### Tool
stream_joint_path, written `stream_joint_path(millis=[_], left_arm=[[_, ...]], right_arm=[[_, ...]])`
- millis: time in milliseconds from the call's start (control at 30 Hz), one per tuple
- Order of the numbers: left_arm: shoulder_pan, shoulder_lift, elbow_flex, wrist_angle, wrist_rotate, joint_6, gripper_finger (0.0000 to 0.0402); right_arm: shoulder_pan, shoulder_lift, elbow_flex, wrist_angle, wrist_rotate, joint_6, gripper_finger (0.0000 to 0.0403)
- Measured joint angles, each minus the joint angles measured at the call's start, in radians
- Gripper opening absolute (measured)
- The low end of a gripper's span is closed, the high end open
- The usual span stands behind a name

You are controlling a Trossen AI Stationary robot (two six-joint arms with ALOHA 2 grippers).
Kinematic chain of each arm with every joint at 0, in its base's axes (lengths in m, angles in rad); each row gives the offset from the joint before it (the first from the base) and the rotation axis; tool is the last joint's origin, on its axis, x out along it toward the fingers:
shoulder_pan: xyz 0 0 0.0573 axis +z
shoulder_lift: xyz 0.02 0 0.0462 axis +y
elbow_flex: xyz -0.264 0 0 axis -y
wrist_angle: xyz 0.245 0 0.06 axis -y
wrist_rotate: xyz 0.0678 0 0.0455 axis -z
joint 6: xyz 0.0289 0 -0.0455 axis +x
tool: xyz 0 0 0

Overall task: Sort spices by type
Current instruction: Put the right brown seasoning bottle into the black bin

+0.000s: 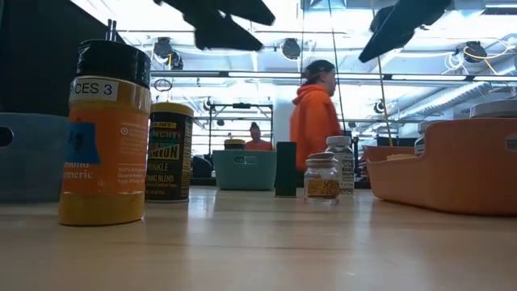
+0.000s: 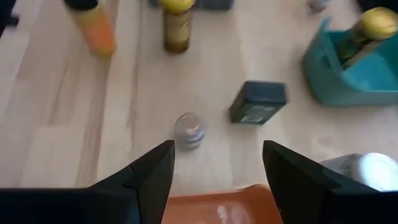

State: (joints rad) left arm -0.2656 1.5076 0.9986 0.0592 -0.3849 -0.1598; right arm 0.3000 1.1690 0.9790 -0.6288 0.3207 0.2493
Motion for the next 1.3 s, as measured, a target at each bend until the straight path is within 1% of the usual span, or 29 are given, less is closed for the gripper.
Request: stream_joint_path(millis=[100, 267, 433, 600, 767, 867, 1100, 1300], left_arm=[[0.034, 0.057, 0.000, 0.070, 0.066, 0.019, 0.0345], [0.076, 0.168, 0.003, 0.195, 0.172, 0.016, 0.0345], [0.078, 0.283, 0.056, 0.192, 0.174, 0.018, 0.0345], [0.078, 0.374, 0.093, 0.181, 0.175, 0.036, 0.0345], [0.081, 0.405, 0.099, 0.187, 0.176, 0.070, 0.0345], [0.093, 0.418, 0.099, 0.194, 0.197, 0.068, 0.0345], [0.107, 0.501, 0.107, 0.200, 0.223, 0.061, 0.0345], [0.114, 0.541, 0.116, 0.252, 0.216, 0.062, 0.0345]], right_arm=[[-0.001, -0.084, -0.053, 0.044, 0.049, -0.005, 0.0226], [-0.001, -0.178, -0.066, 0.093, 0.120, -0.063, 0.0226], [-0.002, -0.228, -0.066, 0.172, 0.130, -0.134, 0.0226], [-0.002, -0.228, -0.066, 0.224, 0.129, -0.188, 0.0226], [-0.002, -0.221, -0.066, 0.229, 0.129, -0.187, 0.0226], [-0.002, -0.216, -0.066, 0.229, 0.129, -0.185, 0.0226], [-0.002, -0.187, -0.066, 0.237, 0.127, -0.183, 0.0226], [-0.002, -0.179, -0.065, 0.245, 0.127, -0.183, 0.0226]])
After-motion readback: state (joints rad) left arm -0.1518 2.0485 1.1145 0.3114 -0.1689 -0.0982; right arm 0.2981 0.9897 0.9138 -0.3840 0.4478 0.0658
